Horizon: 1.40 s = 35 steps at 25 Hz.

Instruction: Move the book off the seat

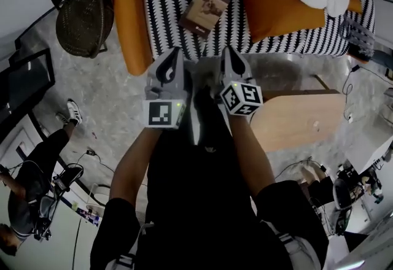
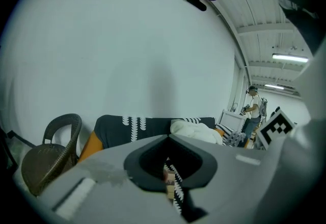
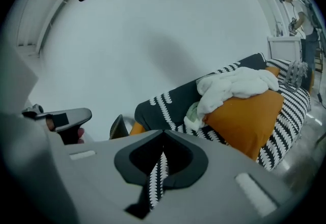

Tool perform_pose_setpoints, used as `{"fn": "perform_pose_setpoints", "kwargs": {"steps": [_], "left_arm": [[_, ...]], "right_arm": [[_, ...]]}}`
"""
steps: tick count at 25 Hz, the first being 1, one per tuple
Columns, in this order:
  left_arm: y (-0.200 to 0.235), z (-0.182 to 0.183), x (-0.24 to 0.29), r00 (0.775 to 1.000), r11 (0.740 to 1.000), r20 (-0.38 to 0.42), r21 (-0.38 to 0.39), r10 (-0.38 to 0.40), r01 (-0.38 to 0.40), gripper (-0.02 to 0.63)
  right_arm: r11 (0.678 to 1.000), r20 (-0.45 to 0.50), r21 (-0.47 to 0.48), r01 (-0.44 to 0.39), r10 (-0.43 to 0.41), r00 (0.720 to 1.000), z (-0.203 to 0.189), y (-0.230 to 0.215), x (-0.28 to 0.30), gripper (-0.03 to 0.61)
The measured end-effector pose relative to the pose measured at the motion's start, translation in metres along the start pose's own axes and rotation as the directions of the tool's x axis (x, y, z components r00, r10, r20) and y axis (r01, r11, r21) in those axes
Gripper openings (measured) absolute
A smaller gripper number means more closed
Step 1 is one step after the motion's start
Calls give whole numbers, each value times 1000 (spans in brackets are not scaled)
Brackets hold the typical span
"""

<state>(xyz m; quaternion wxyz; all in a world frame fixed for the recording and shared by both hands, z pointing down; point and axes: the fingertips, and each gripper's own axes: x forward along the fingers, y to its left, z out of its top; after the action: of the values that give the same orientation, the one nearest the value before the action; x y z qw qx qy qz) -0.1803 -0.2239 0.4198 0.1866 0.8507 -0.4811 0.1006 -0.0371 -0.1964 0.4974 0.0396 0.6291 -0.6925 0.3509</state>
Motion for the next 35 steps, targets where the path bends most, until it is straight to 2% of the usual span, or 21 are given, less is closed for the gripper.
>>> {"fn": "perform_pose_setpoints", "kwargs": {"steps": [7,15,19,27,35], "left_arm": [[26,-40,39,999,1000,-34,-5,-28,28,6],[49,-78,69,998,998,-59,-47,-32,29,6],[53,-94,83,996,998,-75,-34,-55,53,6],[65,-108,96,996,996,-84,-85,-42,35,6],[71,-119,113,993,994,-99,-92,-70,61,6]], "right_arm": [[999,-60,33,15,-13,998,-48,-31,56,12],[993,-144,116,17,0,990,-114,-62,109,73],[984,-184,176,22,11,983,-145,-82,137,119],[945,-253,313,99,-17,967,-188,-128,169,158],[898,-300,430,95,43,953,-225,-147,194,200]]}}
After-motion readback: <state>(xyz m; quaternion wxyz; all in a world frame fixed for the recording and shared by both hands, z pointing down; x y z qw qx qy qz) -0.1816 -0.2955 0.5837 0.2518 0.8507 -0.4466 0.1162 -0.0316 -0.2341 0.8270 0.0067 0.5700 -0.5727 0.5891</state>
